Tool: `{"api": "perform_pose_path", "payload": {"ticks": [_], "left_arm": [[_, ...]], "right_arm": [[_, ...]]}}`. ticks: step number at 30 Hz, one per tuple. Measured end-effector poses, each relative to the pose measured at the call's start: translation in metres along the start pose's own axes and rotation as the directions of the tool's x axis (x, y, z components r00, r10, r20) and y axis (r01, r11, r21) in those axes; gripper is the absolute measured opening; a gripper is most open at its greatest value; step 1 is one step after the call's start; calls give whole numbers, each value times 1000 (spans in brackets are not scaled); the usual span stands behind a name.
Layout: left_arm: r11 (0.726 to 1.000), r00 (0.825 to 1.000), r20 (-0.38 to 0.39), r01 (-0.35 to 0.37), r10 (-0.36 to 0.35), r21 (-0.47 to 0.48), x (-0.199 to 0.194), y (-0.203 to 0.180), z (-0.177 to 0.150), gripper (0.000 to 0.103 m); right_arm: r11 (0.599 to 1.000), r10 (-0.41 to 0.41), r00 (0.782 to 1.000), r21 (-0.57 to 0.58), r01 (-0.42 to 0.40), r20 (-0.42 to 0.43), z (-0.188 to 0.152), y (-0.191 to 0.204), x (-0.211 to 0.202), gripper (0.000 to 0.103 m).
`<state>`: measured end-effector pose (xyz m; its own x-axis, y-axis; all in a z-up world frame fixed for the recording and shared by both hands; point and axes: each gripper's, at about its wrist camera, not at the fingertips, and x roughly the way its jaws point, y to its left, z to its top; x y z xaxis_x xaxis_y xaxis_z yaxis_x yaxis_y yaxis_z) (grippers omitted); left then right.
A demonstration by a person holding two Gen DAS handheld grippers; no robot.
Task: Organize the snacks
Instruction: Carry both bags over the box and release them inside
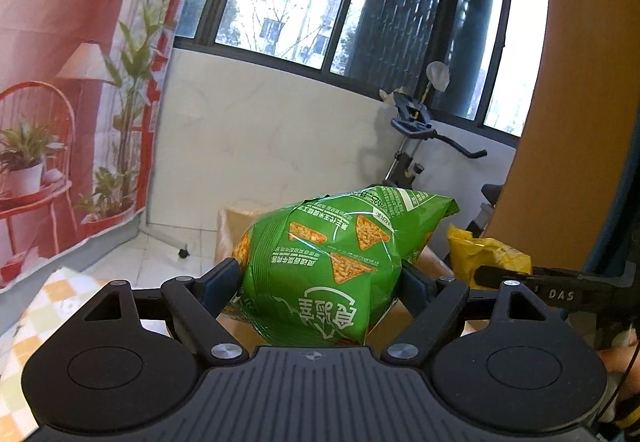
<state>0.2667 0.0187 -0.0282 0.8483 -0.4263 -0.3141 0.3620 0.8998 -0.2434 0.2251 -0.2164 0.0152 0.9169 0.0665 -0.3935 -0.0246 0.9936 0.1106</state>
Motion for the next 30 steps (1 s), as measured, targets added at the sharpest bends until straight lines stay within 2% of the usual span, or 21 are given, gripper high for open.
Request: {"api": "perform_pose_path", "payload": {"ticks": [8,17,23,30], "left_arm": [[1000,1000,-31,5,-4,17,59,7,24,85],[999,996,-82,32,-30,15,100,15,30,85],[998,990,-130,52,-47,37,114,17,28,89],[1000,989,-148,29,-29,-3,115,28,30,93]], "right_arm": [[999,4,1000,-38,-4,12,28,-8,66,78],[999,25,999,-30,-26,-42,31,-15,132,78],[998,39,997,-36,-42,-72,27,-15,151,80],[998,45,993,-32,-49,-113,26,-14,160,82]]}}
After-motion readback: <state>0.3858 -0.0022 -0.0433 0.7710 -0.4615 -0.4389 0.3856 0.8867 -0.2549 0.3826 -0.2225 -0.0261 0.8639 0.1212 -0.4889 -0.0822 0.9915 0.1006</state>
